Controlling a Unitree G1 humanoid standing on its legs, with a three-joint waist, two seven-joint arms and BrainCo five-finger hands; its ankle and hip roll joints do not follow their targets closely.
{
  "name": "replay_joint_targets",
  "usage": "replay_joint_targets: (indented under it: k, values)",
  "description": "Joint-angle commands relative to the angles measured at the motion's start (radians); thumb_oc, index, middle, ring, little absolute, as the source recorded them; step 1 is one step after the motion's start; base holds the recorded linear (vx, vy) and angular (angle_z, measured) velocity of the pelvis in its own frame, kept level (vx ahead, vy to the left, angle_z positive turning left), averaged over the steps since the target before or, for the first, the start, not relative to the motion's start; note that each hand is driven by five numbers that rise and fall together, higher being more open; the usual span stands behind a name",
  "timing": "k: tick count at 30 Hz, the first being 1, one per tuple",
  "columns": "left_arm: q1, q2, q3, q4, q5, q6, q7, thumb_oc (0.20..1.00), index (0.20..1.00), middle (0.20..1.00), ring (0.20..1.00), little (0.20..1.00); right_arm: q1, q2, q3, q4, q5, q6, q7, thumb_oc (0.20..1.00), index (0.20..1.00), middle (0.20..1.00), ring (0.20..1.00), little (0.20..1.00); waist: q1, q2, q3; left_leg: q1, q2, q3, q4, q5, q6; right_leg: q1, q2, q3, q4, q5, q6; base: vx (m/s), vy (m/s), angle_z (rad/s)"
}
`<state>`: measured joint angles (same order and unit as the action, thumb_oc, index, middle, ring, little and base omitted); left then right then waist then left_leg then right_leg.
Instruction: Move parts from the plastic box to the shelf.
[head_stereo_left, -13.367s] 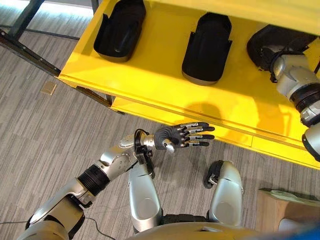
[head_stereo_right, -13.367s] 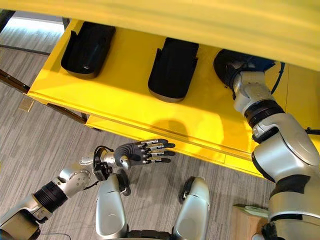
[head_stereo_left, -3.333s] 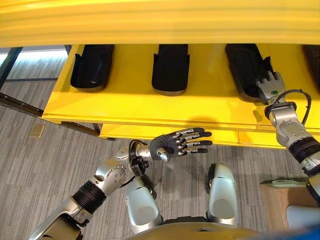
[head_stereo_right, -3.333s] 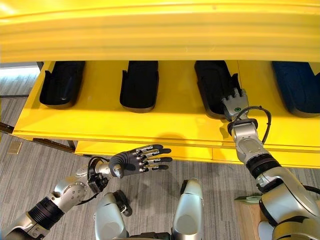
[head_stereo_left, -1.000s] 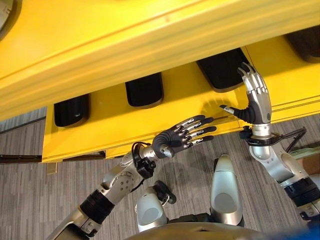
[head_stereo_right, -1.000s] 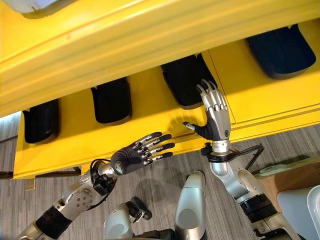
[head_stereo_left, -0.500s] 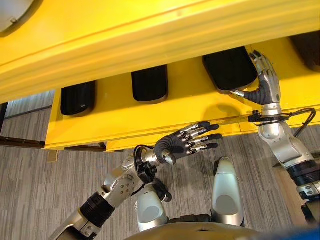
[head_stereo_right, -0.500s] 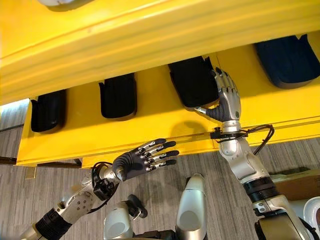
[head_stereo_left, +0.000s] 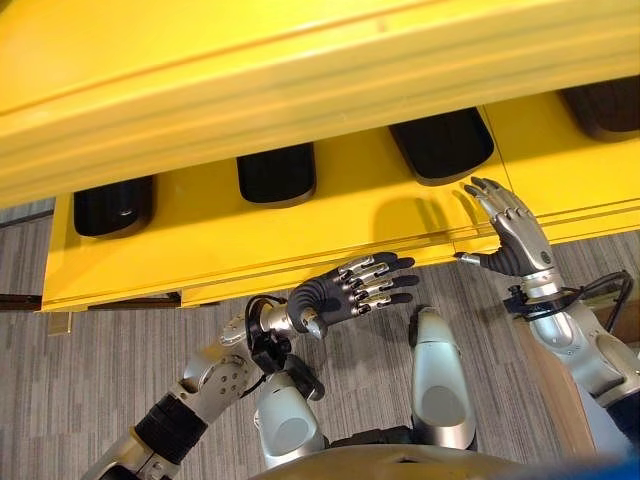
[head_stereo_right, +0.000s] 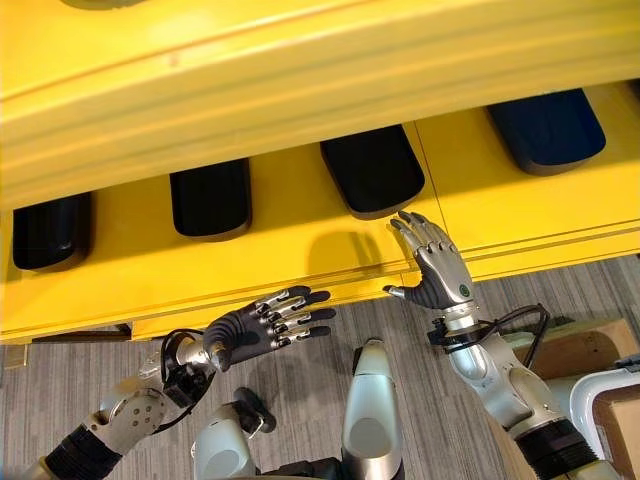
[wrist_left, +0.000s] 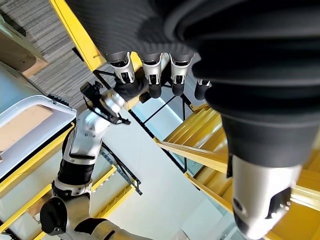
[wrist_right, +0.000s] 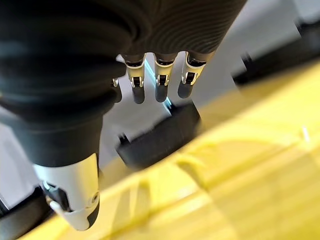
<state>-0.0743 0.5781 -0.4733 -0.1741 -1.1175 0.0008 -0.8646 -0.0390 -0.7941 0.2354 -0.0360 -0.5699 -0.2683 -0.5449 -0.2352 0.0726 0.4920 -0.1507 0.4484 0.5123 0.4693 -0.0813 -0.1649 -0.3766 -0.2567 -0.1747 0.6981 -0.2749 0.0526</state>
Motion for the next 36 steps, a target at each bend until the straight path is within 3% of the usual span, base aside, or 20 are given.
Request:
replay_joint_targets:
  k: [1,7,10,15,25,32,36]
  values:
    - [0.044,0.042,0.036,-0.1,-0.045,-0.055,-0.031,1.0,1.0,1.0,1.0,1.0,-0.043,0.01,-0.032,-0.077,-0.04,-0.092,-0.06,1.0,1.0,1.0,1.0,1.0,-0.008,-0.023,-0.011,-0.066,-0.005,0.013,0.076,0.023,0.072,0.102,0.006,0.007,0.033,-0.052,0.005,-0.02,0.007,-0.03]
    - [0.045,0.083,0.053,-0.094,-0.065,-0.055,-0.062,1.0,1.0,1.0,1.0,1.0,-0.027,-0.076,-0.002,-0.077,-0.097,-0.104,0.063,1.0,1.0,1.0,1.0,1.0,-0.001,-0.03,-0.006,-0.074,-0.009,0.008,0.076,0.019,0.074,0.094,0.009,-0.001,0.033,-0.055,0.004,-0.03,-0.024,0.0]
    - [0.04,0.115,0.043,-0.082,-0.076,-0.055,-0.089,1.0,1.0,1.0,1.0,1.0,-0.074,-0.152,0.068,-0.064,-0.089,-0.071,0.161,1.0,1.0,1.0,1.0,1.0,0.019,-0.036,-0.008,-0.08,-0.006,-0.005,0.083,0.017,0.072,0.096,0.007,-0.011,0.039,-0.058,0.002,-0.03,-0.068,0.02]
    - [0.037,0.125,0.031,-0.065,-0.059,-0.047,-0.105,1.0,1.0,1.0,1.0,1.0,-0.156,-0.193,0.162,-0.046,-0.073,-0.055,0.243,1.0,1.0,1.0,1.0,1.0,0.047,-0.041,-0.017,-0.082,-0.002,-0.021,0.081,0.017,0.069,0.105,-0.001,-0.03,0.04,-0.058,0.003,0.0,-0.063,0.03]
    - [0.036,0.122,0.035,-0.046,-0.042,-0.02,-0.127,1.0,1.0,1.0,1.0,1.0,-0.2,-0.179,0.211,0.003,-0.085,-0.002,0.303,1.0,1.0,1.0,1.0,1.0,0.071,-0.048,-0.028,-0.083,0.007,-0.034,0.083,0.013,0.065,0.113,-0.016,-0.05,0.048,-0.053,0.01,0.0,-0.028,0.08]
    - [0.019,0.102,0.022,-0.035,-0.029,-0.006,-0.116,1.0,1.0,1.0,1.0,1.0,-0.259,-0.123,0.26,0.072,-0.117,0.066,0.333,1.0,1.0,1.0,1.0,1.0,0.082,-0.046,-0.035,-0.082,0.009,-0.04,0.084,0.013,0.062,0.12,-0.023,-0.055,0.05,-0.052,0.013,0.01,-0.005,0.04]
    - [0.022,0.094,0.031,-0.028,-0.027,0.007,-0.125,1.0,1.0,1.0,1.0,1.0,-0.259,-0.098,0.262,0.127,-0.159,0.138,0.335,1.0,1.0,1.0,1.0,1.0,0.088,-0.043,-0.037,-0.082,0.01,-0.045,0.084,0.013,0.061,0.123,-0.03,-0.058,0.051,-0.05,0.016,0.01,0.002,0.02]
